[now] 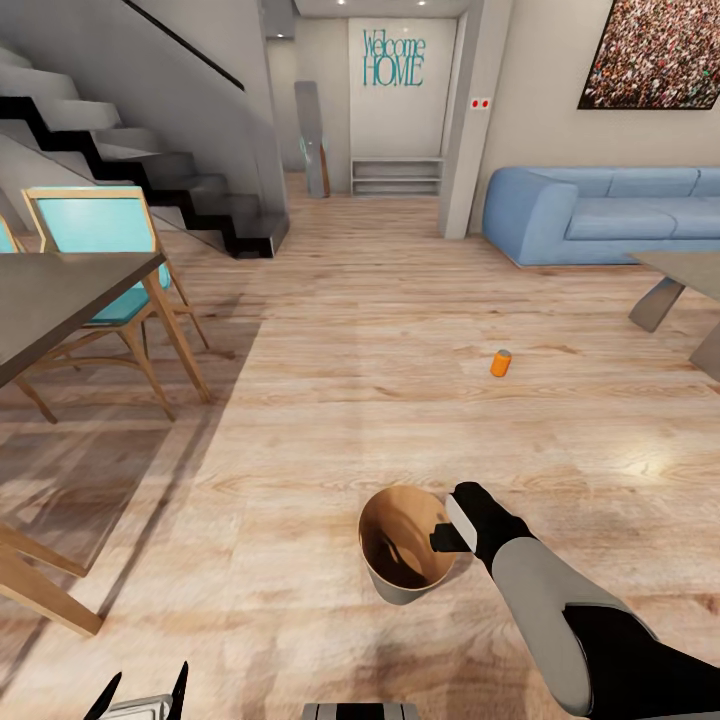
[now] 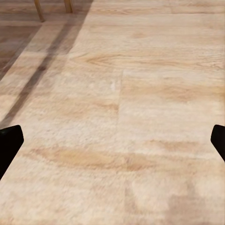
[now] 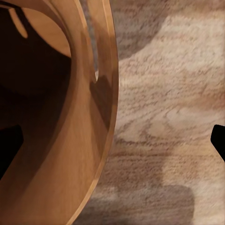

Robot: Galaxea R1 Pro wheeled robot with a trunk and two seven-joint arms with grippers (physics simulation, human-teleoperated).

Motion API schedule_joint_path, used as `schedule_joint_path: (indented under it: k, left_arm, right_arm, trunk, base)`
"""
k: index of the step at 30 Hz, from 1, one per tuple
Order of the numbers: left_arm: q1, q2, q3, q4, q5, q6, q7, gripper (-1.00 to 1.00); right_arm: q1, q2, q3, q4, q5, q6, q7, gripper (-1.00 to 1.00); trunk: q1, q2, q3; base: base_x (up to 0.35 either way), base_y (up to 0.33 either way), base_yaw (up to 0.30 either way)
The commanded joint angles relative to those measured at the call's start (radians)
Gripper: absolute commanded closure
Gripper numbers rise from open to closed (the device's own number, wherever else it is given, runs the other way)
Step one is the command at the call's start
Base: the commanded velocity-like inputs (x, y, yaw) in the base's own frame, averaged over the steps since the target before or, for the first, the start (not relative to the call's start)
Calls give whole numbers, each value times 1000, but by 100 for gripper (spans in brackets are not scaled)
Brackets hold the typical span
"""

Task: Put the three can of soda from the living room inside the tash can in the kitchen.

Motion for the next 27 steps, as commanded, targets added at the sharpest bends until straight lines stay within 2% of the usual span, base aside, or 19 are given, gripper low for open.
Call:
schedule_joint_path:
  k: [1, 6, 7, 12, 18, 27]
  left_arm:
    - [0, 0, 0, 0, 0, 0, 0, -100]
    - [0, 0, 0, 0, 0, 0, 0, -100]
    - [0, 0, 0, 0, 0, 0, 0, -100]
    - [0, 0, 0, -1, 0, 0, 0, -100]
    - [0, 0, 0, -1, 1, 0, 0, -100]
    - [0, 0, 0, -1, 1, 0, 0, -100]
  right_arm:
    - [0, 0, 0, 0, 0, 0, 0, -100]
    - [0, 0, 0, 0, 0, 0, 0, -100]
    - [0, 1, 0, 1, 0, 0, 1, 100]
    - [0, 1, 3, 15, 0, -1, 1, 100]
    - [0, 0, 24, 22, 0, -2, 1, 100]
    - [0, 0, 26, 23, 0, -4, 1, 100]
  trunk:
    - [0, 0, 0]
    - [0, 0, 0]
    - [0, 0, 0]
    - [0, 0, 0]
    - [0, 0, 0]
    - [0, 0, 0]
  base:
    - [0, 0, 0]
    - [0, 0, 0]
    - [0, 0, 0]
    - [0, 0, 0]
    - [0, 0, 0]
    - [0, 0, 0]
